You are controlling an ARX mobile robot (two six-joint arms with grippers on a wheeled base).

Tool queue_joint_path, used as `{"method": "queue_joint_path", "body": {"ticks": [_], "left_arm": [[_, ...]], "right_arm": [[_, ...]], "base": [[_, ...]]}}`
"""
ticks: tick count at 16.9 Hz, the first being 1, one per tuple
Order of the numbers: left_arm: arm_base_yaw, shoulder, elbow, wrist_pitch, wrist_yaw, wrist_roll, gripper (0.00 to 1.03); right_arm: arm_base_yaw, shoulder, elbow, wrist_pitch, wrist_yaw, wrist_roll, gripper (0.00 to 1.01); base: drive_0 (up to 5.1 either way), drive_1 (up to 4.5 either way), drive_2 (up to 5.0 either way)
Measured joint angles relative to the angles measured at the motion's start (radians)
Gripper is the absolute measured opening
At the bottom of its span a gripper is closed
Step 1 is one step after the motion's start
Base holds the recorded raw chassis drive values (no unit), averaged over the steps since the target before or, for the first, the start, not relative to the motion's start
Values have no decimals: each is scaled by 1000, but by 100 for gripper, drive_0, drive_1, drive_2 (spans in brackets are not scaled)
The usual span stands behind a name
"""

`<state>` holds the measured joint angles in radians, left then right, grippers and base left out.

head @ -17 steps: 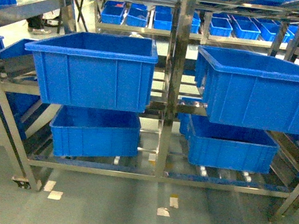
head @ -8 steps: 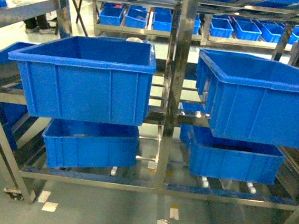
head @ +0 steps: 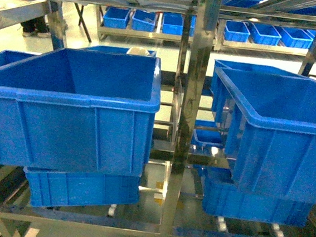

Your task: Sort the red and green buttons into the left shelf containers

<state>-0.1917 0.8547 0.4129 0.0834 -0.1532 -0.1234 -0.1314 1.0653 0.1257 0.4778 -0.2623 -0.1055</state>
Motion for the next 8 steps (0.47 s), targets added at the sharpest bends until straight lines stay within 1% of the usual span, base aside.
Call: {"method": "queue_joint_path", "body": {"ticks": [5, 7, 8], "left_arm": [[1, -2, 0, 6, -1, 0, 26], [1, 1, 0, 6, 0, 0, 26], [2, 6, 0, 3, 0, 0, 26]], "right_arm": [[0, 0, 0, 0, 0, 0, 26], [0, 0, 3, 4, 0, 0, 26], [0, 6, 4, 2, 0, 0, 26]], "base": [[-12, 422, -445], [-9, 129, -146], [0, 0, 0]]}}
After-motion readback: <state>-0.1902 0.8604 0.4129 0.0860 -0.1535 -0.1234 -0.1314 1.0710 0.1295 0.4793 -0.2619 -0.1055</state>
